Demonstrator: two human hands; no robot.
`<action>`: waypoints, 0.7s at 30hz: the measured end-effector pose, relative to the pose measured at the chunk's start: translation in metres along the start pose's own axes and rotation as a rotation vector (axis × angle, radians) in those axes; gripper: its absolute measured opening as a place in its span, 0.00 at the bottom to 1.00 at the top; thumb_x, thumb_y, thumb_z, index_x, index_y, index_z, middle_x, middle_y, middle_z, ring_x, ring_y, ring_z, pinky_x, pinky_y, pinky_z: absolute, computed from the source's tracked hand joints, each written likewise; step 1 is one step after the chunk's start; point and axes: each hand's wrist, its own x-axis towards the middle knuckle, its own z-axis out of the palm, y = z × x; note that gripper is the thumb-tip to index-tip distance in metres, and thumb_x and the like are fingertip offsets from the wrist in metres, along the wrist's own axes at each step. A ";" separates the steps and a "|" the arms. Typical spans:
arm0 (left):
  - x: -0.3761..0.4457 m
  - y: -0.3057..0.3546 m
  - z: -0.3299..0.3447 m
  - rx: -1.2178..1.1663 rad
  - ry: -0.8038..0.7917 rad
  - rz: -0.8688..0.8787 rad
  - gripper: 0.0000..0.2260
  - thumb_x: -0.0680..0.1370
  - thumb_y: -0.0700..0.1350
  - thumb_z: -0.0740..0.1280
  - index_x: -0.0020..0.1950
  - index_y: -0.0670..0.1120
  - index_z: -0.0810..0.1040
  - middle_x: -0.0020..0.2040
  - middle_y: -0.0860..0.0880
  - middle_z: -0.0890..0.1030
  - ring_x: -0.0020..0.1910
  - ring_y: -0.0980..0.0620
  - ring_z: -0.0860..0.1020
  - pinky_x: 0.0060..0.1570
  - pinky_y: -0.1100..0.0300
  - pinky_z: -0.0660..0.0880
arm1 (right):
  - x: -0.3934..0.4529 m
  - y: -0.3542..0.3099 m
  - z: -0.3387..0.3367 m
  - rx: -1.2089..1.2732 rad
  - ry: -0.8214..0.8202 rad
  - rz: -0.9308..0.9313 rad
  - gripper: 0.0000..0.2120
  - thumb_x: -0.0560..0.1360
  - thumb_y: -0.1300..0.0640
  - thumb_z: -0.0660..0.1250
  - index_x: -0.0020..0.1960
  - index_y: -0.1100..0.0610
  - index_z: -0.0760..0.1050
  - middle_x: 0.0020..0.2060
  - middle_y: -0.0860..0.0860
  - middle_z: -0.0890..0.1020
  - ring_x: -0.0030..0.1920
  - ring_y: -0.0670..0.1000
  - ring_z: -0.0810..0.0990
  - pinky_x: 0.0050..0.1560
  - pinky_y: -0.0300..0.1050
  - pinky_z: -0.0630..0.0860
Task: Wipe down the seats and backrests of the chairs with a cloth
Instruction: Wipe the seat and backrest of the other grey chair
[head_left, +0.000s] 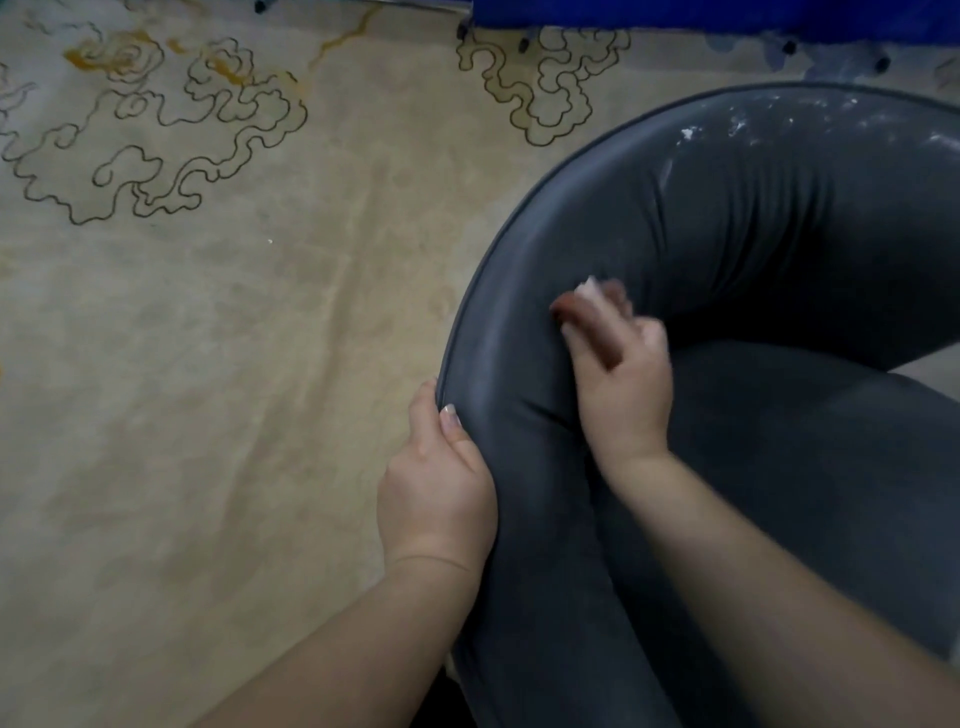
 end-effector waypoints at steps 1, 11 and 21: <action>0.000 0.000 0.000 -0.001 -0.004 0.005 0.19 0.81 0.50 0.50 0.72 0.52 0.66 0.45 0.41 0.82 0.43 0.37 0.78 0.40 0.52 0.70 | -0.022 0.002 -0.006 0.028 -0.045 0.014 0.21 0.73 0.48 0.69 0.65 0.44 0.75 0.50 0.52 0.73 0.51 0.38 0.75 0.57 0.21 0.62; 0.001 -0.003 0.002 -0.002 0.011 0.024 0.20 0.80 0.52 0.49 0.71 0.51 0.66 0.46 0.41 0.82 0.44 0.37 0.78 0.40 0.53 0.68 | -0.043 0.005 -0.022 0.210 0.096 0.275 0.10 0.73 0.55 0.72 0.50 0.40 0.79 0.47 0.46 0.78 0.51 0.39 0.78 0.52 0.23 0.69; 0.002 -0.006 0.005 0.011 0.045 0.031 0.18 0.82 0.49 0.51 0.70 0.49 0.69 0.49 0.43 0.81 0.39 0.47 0.70 0.41 0.57 0.62 | -0.072 0.029 -0.027 0.222 0.016 0.551 0.08 0.74 0.49 0.71 0.53 0.40 0.80 0.52 0.47 0.82 0.51 0.39 0.80 0.51 0.29 0.72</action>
